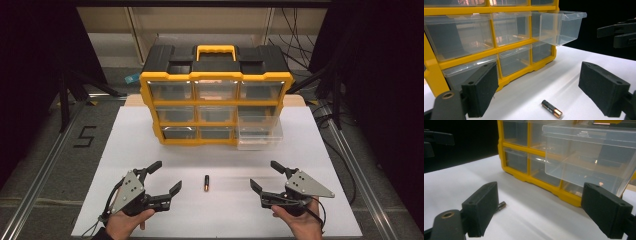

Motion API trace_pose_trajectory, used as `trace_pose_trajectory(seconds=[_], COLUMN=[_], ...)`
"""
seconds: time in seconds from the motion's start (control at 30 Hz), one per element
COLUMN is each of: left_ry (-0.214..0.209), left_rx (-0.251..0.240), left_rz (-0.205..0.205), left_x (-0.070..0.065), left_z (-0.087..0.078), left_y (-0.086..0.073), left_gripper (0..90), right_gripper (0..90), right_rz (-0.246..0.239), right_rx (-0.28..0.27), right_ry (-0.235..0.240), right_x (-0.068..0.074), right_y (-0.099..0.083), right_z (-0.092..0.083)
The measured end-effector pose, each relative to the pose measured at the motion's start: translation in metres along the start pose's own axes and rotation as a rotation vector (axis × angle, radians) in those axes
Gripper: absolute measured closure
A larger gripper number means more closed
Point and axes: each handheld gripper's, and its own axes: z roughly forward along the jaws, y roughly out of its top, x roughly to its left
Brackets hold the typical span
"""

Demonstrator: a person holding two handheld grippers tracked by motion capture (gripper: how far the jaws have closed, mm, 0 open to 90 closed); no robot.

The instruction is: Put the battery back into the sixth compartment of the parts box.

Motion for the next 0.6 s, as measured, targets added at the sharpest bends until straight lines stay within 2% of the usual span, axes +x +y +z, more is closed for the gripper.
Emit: trace_pose_trajectory(seconds=[0.03,0.07,0.27,0.43,0.6], left_ry=[0.0,0.0,0.001,0.002,0.003], left_rx=[0.0,-0.001,-0.002,-0.001,-0.001], left_rz=[0.0,0.001,-0.006,-0.006,-0.006], left_x=[0.0,0.0002,0.0,0.0001,0.0002], left_z=[0.0,0.0001,0.0001,0.0001,-0.0001], left_y=[0.0,0.0,-0.0001,-0.0002,-0.0001], left_gripper=[15.6,15.6,15.6,15.6,15.6], right_gripper=[15.7,15.7,15.7,15.8,15.8], right_rz=[0.0,0.024,0.026,0.02,-0.003], right_rx=[0.0,0.015,0.013,0.039,0.024], right_ry=[0.0,0.008,0.019,0.019,0.019], right_x=[0.0,0.0013,0.0014,0.0015,0.0006], right_y=[0.0,-0.0004,-0.0013,-0.0013,-0.0018], right_z=[0.0,-0.0004,0.0009,0.0005,0.0021])
